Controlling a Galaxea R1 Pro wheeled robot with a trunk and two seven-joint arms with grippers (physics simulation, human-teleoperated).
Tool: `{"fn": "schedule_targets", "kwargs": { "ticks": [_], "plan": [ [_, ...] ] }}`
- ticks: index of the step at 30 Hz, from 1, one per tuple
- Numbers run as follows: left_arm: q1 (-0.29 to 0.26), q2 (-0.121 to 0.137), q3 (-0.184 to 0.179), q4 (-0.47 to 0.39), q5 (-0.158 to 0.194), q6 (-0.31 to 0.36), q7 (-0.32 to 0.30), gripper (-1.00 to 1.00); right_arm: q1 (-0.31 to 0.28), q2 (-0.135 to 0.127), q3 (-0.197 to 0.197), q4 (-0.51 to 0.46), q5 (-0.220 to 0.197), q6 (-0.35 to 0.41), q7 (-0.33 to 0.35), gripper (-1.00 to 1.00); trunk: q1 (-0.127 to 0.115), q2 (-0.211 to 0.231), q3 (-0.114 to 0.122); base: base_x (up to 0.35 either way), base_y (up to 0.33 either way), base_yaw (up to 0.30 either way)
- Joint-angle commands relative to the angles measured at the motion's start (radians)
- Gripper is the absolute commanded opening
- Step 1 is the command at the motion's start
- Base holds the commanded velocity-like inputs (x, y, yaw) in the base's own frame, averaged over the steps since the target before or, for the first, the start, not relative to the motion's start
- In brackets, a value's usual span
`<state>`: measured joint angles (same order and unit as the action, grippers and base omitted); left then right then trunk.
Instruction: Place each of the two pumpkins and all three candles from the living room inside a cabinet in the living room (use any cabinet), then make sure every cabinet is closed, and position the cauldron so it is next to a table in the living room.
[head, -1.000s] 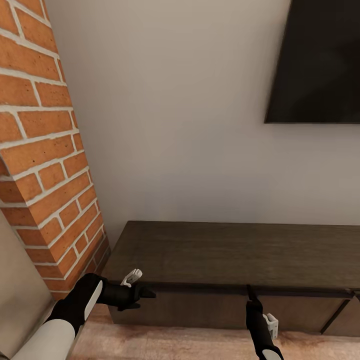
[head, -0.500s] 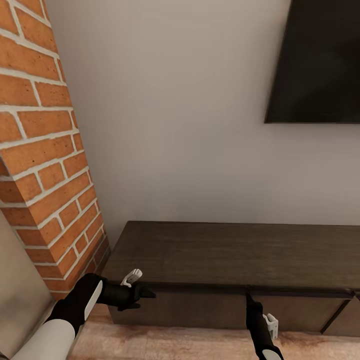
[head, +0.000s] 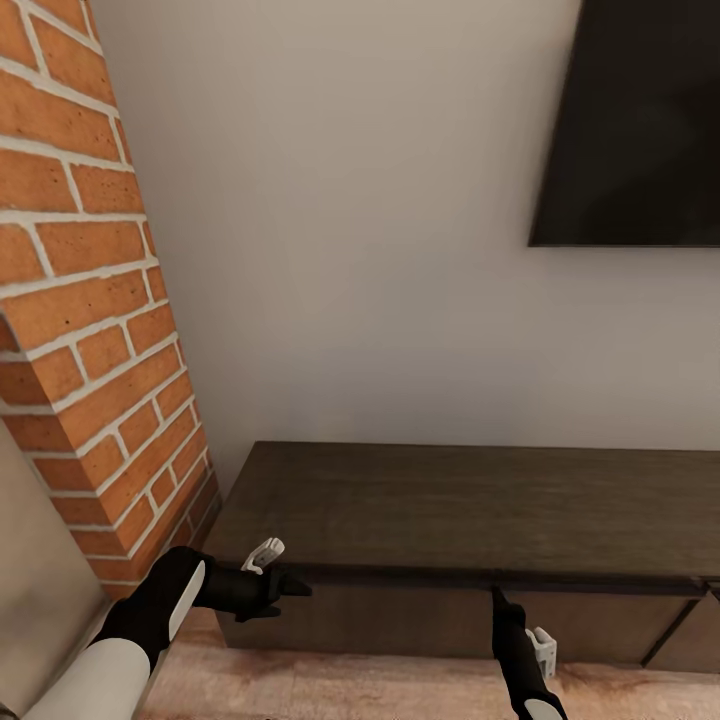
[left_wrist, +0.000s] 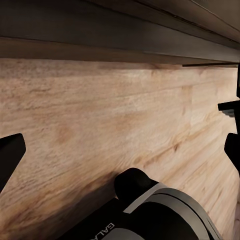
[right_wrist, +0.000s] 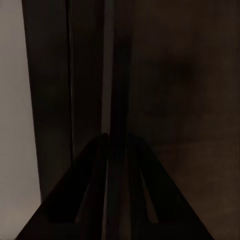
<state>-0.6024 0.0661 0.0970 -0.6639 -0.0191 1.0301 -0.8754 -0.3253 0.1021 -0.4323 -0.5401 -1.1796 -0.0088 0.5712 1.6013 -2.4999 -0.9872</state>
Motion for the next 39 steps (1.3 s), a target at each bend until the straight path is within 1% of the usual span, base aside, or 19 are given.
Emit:
{"fn": "schedule_targets", "kwargs": {
  "ticks": [1,19,26,39],
  "plan": [
    [0.000,0.000,0.003,0.000,-0.002,0.007,-0.004,1.00,-0.001,0.001,0.000,-0.001,-0.012,0.004,0.010,-1.00,0.000,-0.001,-0.001,-0.096,0.000,0.000],
    [0.000,0.000,0.003,0.000,-0.002,0.006,-0.005,1.00,-0.001,0.001,0.000,-0.001,-0.012,0.004,0.010,-1.00,0.000,-0.001,-0.001,-0.118,0.000,0.000],
    [0.000,0.001,0.003,0.001,-0.001,0.011,-0.010,1.00,-0.001,0.001,0.000,-0.001,-0.012,0.004,0.010,-1.00,0.000,-0.001,-0.001,-0.018,0.000,0.000],
    [0.000,0.001,0.003,0.000,-0.002,0.011,-0.011,1.00,0.000,0.002,0.000,-0.001,-0.012,0.004,0.010,-1.00,0.000,-0.001,-0.001,-0.108,0.000,0.000]
  ]
}}
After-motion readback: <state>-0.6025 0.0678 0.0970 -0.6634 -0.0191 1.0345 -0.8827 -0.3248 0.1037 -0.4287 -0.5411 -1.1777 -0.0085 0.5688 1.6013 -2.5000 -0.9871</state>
